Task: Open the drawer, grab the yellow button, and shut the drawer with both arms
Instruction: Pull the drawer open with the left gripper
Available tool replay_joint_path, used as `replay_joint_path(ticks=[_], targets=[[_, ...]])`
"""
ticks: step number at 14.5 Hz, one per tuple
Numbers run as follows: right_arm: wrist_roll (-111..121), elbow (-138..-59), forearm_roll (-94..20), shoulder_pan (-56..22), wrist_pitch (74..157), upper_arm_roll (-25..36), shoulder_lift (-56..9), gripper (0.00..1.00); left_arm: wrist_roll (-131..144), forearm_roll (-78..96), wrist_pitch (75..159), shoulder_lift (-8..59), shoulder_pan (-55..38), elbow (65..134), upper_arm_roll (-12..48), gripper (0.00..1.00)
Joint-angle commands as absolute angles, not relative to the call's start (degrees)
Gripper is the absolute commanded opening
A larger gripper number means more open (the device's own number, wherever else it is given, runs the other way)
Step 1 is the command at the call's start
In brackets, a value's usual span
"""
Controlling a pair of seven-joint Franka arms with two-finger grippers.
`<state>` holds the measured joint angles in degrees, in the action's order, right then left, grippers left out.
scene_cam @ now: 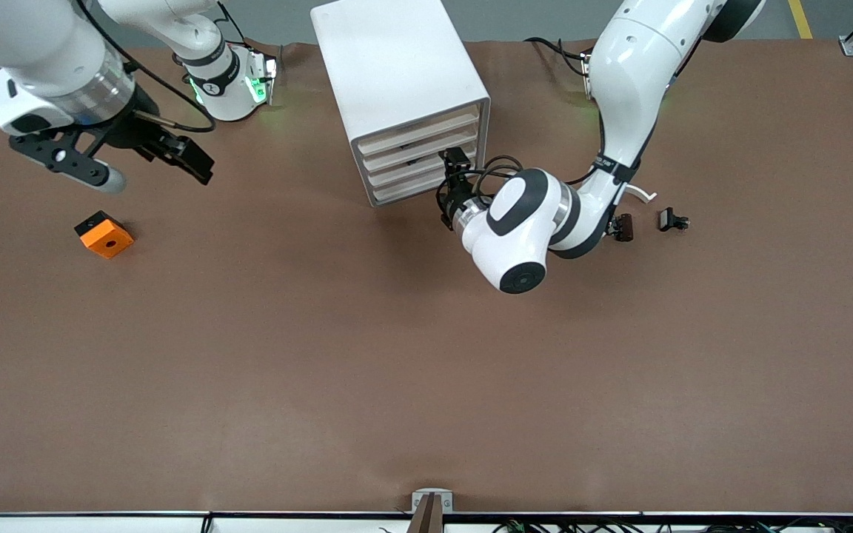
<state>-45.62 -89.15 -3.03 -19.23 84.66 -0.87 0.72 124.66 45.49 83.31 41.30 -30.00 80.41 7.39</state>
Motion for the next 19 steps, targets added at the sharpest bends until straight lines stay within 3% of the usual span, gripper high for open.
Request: replay_joint_path(ticks=[1, 2, 3, 6, 8, 12, 15, 19], targets=[[-50.9, -88.7, -5.6, -20.7, 84.1, -0.4, 0.4, 1.00, 128.4, 47.5, 82.1, 42.5, -31.5, 79.9, 6.9, 1.00], [-53.9, -88.7, -5.7, -21.9, 84.2, -0.3, 0.2, 1.00, 128.5, 47.5, 81.7, 42.6, -31.9, 79.9, 7.0, 0.98], [-56.2, -88.7, -5.7, -23.2, 84.3, -0.4, 0.1, 1.00, 128.5, 48.6, 81.6, 43.1, -32.0, 79.8, 7.0, 0.89], [-62.3, -88.3, -6.0, -27.0, 84.8, -0.3, -0.2, 1.00, 128.6, 51.2, 80.4, 43.3, -32.1, 79.8, 7.0, 0.85], [-66.3, -88.2, -6.2, -29.1, 85.5, -0.3, -1.0, 1.00, 129.5, 51.2, 77.8, 43.2, -32.3, 79.9, 7.0, 0.74], [-70.8, -88.1, -6.1, -31.8, 86.8, -0.3, -2.1, 1.00, 133.1, 51.2, 77.3, 43.4, -33.9, 81.2, 6.9, 0.71], [-71.1, -88.0, -6.1, -31.6, 87.2, -0.3, -2.4, 1.00, 133.4, 51.0, 76.8, 43.6, -34.8, 81.8, 6.9, 0.59], [-71.1, -87.9, -6.1, -31.6, 87.2, -0.3, -2.4, 1.00, 135.3, 50.8, 76.8, 44.1, -34.8, 81.7, 6.8, 0.14]])
